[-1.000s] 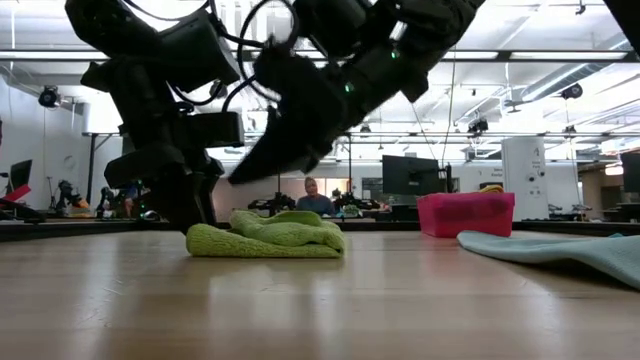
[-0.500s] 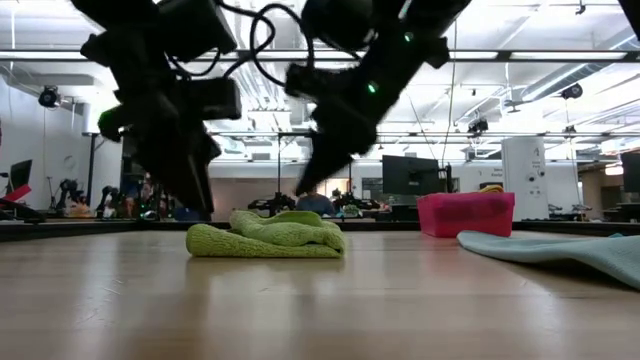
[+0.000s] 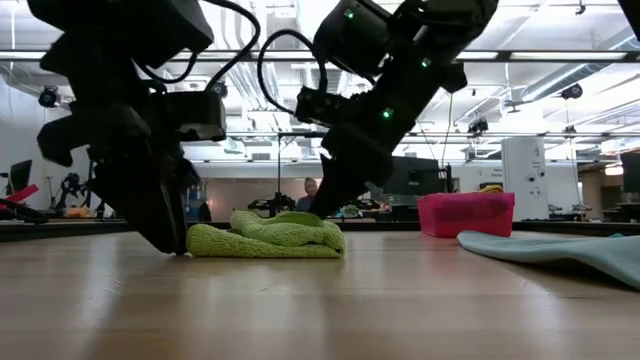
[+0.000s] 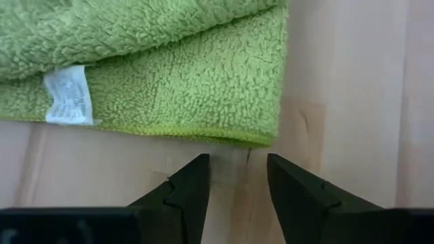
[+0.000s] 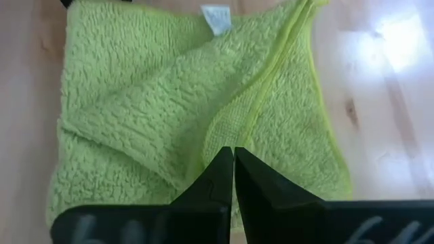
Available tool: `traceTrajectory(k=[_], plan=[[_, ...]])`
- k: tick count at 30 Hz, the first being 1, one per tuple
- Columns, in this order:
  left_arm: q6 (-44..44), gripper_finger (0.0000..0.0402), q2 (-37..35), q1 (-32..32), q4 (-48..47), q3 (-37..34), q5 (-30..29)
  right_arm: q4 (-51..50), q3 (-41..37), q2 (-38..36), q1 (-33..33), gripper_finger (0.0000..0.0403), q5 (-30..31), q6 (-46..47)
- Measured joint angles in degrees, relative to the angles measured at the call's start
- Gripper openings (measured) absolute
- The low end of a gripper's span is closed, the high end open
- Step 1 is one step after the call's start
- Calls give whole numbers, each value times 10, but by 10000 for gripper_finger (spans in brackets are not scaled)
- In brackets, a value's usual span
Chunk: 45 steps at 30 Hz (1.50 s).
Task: Fold microfiber towels
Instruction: Fold the green microfiber towel
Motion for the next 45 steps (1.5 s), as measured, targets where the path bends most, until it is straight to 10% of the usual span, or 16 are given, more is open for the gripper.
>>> traceTrajectory(k=[13, 22, 36, 45], plan=[[-15, 134, 1, -1, 5, 1, -46, 261, -47, 0, 11, 9, -75, 52], [-29, 134, 0, -2, 1, 5, -49, 90, -23, -54, 7, 18, -70, 47], [-24, 134, 0, -2, 2, 3, -55, 36, -31, -20, 3, 170, -22, 104], [-24, 134, 0, -2, 2, 3, -57, 83, -31, -2, 3, 66, -19, 106]])
